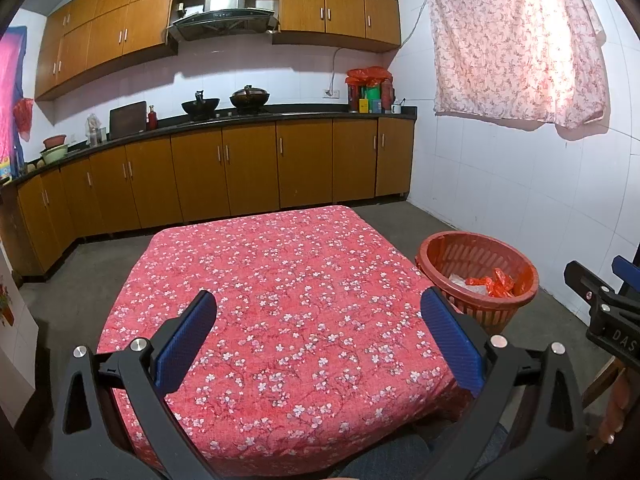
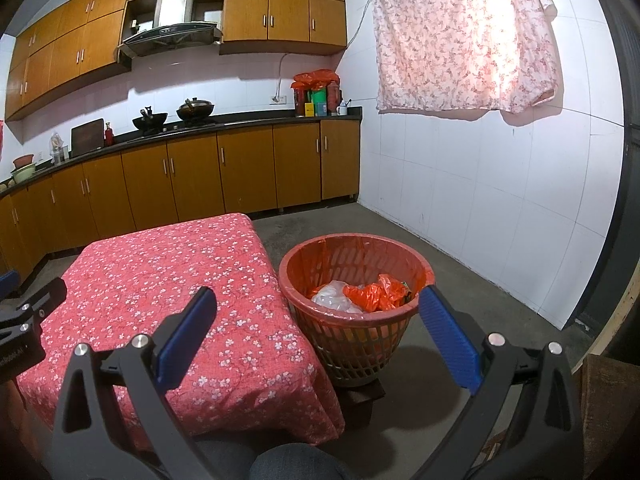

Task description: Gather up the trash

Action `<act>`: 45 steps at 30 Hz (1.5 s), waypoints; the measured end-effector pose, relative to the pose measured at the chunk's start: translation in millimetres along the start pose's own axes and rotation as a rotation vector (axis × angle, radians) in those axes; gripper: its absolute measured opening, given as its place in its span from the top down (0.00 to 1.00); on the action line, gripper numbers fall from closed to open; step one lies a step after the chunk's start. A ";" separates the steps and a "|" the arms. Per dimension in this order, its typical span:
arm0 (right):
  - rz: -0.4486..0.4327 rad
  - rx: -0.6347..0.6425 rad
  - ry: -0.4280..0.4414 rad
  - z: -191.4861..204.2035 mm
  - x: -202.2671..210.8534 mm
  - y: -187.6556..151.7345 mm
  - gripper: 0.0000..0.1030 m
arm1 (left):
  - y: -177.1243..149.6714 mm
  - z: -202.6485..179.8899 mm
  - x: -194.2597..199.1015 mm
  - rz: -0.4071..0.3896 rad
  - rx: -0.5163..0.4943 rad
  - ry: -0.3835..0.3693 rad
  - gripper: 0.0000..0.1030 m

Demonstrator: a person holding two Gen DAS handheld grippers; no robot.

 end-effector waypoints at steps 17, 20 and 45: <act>0.002 -0.004 0.000 -0.2 -0.5 -1.4 0.04 | -0.4 -1.4 0.6 0.002 0.001 0.001 0.02; 0.003 -0.004 -0.001 0.0 -0.5 -1.4 0.04 | -0.1 -1.0 0.4 0.002 0.001 0.000 0.02; 0.003 -0.008 -0.001 0.1 -1.0 -3.1 0.04 | 0.2 -2.1 1.6 0.004 0.001 0.000 0.02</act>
Point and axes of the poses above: each gripper's, at about its wrist camera, not at the fingertips, and x roughly against the way its jaws point, z to its left, y to its top, the point moved 10 cm from there along -x, roughly the way its jaws point, and after that the axes turned 4 degrees about -x, right-handed, at the moved point
